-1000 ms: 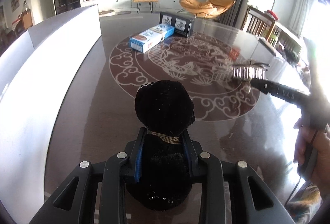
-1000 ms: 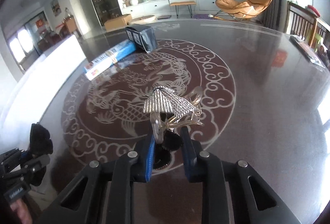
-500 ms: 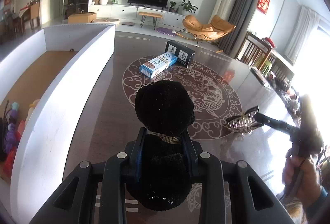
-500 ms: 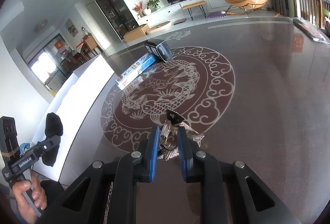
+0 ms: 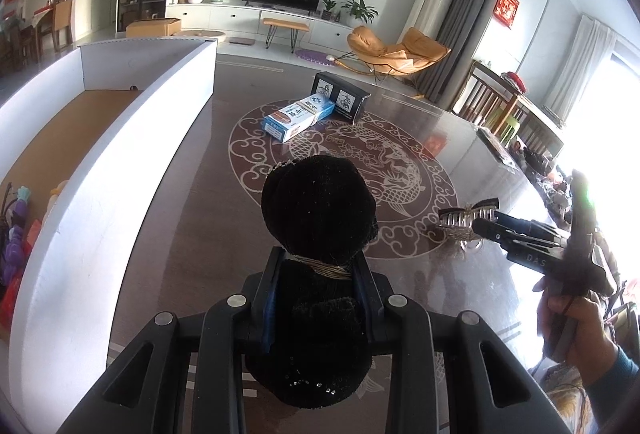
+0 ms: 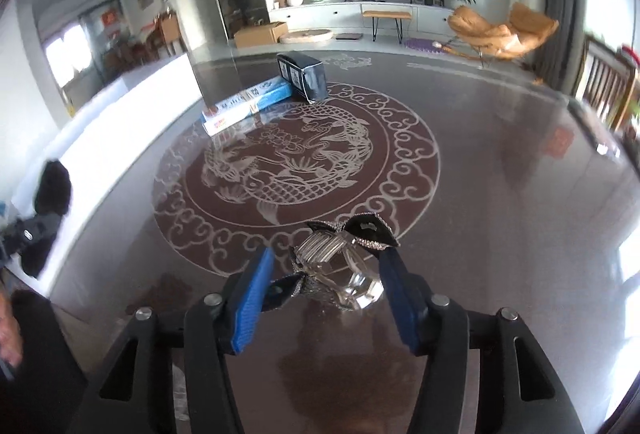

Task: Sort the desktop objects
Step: 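Carry the bow clip with the right tool while the left tool carries the bag toward the white box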

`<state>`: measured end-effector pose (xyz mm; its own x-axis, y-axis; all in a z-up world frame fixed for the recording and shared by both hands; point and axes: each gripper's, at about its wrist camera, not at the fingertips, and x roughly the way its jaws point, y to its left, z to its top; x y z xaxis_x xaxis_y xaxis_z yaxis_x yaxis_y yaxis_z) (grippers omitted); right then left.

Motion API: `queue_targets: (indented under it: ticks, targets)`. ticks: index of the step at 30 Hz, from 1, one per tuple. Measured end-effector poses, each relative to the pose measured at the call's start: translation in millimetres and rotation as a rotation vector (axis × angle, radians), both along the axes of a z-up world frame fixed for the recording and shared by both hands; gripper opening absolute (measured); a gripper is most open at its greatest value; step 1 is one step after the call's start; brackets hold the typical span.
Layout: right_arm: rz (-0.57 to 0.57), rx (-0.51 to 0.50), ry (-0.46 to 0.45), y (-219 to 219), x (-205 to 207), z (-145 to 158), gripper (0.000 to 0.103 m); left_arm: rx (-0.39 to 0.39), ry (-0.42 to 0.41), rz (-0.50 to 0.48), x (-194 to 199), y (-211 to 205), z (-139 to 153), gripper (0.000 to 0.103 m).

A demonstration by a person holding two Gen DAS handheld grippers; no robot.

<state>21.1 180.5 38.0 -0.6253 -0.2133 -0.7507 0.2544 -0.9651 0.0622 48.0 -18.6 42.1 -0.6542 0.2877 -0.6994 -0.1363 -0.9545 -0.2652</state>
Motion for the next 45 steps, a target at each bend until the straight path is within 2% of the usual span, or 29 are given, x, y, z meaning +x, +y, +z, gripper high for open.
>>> queue_targets:
  ticks: [1,2,7,10,11,13,15,19,23,27,29,31,33,38,45]
  targets:
    - [0.02,0.026,-0.002,-2.0,0.0,-0.2,0.081,0.001,0.001,0.001,0.8,-0.3,0.5,0.031]
    - [0.038,0.015,-0.003,-1.1,1.9,-0.1,0.084,0.003,0.003,0.003,3.5,-0.6,0.4,0.031]
    - [0.087,-0.149,-0.002,13.9,16.2,10.4,0.084,0.017,-0.008,0.01,1.4,-2.9,-1.7,0.031]
    - [0.115,-0.177,0.049,20.3,27.7,22.0,0.084,0.019,-0.012,0.007,0.6,-2.7,-2.7,0.031]
    - [0.124,-0.164,0.074,22.9,32.4,26.5,0.084,0.018,-0.01,0.007,1.6,-2.3,-2.5,0.031]
    - [0.118,-0.114,0.123,29.2,38.5,32.1,0.097,0.019,-0.008,0.009,2.9,-2.6,-1.3,0.031]
    - [0.091,-0.082,0.143,41.2,38.6,30.9,0.102,0.023,-0.004,0.011,4.0,-3.0,0.4,0.031]
    - [0.1,-0.052,0.086,56.2,25.8,15.4,0.102,0.036,-0.001,0.014,3.7,-2.0,1.9,0.031]
    - [0.173,-0.01,0.048,33.6,7.9,-6.8,0.102,0.042,-0.007,0.001,1.9,3.0,2.5,0.031]
    - [0.211,0.104,0.067,3.9,-17.1,-33.1,0.101,0.027,-0.003,-0.02,5.4,9.4,6.3,0.031]
    - [0.25,0.141,0.042,-8.7,-29.2,-46.3,0.09,0.019,0.002,-0.021,8.2,9.2,8.8,0.031]
    - [0.262,0.123,-0.004,-12.2,-38.0,-52.6,0.047,0.022,0.005,-0.015,10.3,6.6,10.4,0.031]
    - [0.225,0.084,-0.021,-7.0,-40.7,-49.0,0.044,0.034,0.003,-0.004,11.4,1.8,10.4,0.031]
    - [0.179,0.007,0.033,1.9,-24.2,-26.7,0.044,0.067,0.005,0.005,13.5,-4.7,13.6,0.031]
    - [0.221,-0.1,0.053,-11.7,-0.3,12.9,0.044,0.098,0.053,0.002,23.6,-14.2,37.0,0.031]
